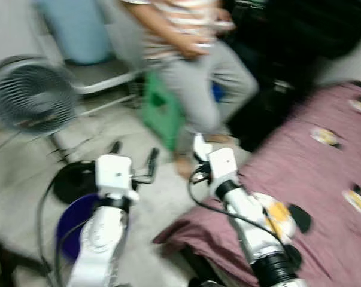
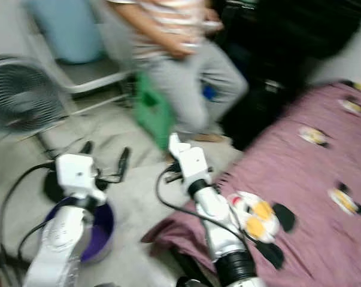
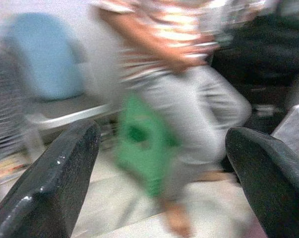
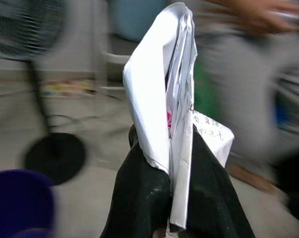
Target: Clean up the room
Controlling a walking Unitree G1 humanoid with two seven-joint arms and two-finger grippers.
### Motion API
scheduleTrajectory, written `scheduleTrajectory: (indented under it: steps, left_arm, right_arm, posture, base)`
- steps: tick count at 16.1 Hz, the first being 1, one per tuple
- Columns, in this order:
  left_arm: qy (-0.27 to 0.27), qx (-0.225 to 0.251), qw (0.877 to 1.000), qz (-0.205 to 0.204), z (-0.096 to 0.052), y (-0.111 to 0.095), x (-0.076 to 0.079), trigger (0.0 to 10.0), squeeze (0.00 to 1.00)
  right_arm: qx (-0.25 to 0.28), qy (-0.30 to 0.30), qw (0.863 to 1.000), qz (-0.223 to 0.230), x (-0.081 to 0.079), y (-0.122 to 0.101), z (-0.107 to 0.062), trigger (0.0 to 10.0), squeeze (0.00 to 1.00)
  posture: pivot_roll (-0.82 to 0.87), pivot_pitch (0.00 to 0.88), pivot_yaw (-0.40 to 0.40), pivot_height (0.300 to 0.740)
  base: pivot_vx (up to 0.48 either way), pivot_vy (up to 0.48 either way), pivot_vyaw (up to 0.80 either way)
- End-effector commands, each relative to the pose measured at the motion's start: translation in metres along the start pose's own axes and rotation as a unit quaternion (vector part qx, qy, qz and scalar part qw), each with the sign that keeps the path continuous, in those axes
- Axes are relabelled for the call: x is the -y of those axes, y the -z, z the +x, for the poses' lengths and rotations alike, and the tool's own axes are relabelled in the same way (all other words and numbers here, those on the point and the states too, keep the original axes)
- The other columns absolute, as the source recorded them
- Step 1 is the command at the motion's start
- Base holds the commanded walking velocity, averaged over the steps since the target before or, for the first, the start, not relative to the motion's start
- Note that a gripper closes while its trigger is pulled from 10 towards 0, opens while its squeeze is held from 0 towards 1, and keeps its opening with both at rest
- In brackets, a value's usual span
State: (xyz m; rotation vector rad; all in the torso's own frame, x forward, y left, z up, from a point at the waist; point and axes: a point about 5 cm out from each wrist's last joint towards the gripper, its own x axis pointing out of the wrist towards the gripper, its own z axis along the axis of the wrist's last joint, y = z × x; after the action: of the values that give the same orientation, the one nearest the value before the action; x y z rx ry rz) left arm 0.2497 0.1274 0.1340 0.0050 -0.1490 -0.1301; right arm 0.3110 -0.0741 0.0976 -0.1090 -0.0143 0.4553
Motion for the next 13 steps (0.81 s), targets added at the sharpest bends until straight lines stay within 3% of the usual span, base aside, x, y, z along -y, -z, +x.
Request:
scheduleTrajectory:
  steps: [1,3,5,9,13]
  left_arm:
    - [0.007,-0.012,1.000,0.002,-0.004,0.005,0.001,10.0,0.00]
    - [-0.001,-0.027,0.999,0.025,-0.013,0.012,-0.015,10.0,0.00]
    - [-0.003,-0.030,0.999,0.028,-0.015,0.013,-0.018,10.0,0.00]
    - [0.009,-0.024,0.999,0.045,-0.014,0.011,-0.013,10.0,0.00]
    - [0.051,-0.010,0.998,0.021,-0.016,0.008,-0.007,10.0,0.00]
  right_arm:
    - [0.004,-0.002,1.000,-0.006,0.002,-0.002,0.000,10.0,0.00]
    - [0.006,0.000,1.000,-0.008,0.005,-0.003,0.000,10.0,0.00]
    - [0.007,-0.002,1.000,-0.009,0.004,-0.004,0.001,10.0,0.00]
    - [0.011,-0.019,1.000,-0.015,-0.001,-0.005,0.003,10.0,0.00]
    - [0.012,-0.015,1.000,-0.018,0.000,-0.005,0.003,10.0,0.00]
  posture:
    - [-0.01,0.123,-0.074,0.740]
    - [-0.01,0.125,-0.078,0.740]
    - [-0.01,0.127,-0.084,0.740]
    - [-0.01,0.128,-0.089,0.740]
    - [-0.01,0.128,-0.085,0.740]
  base:
    - [0.000,0.000,0.80]
    - [0.000,0.000,0.80]
    - [0.000,0.000,0.80]
    - [0.000,0.000,0.80]
    - [0.000,0.000,0.80]
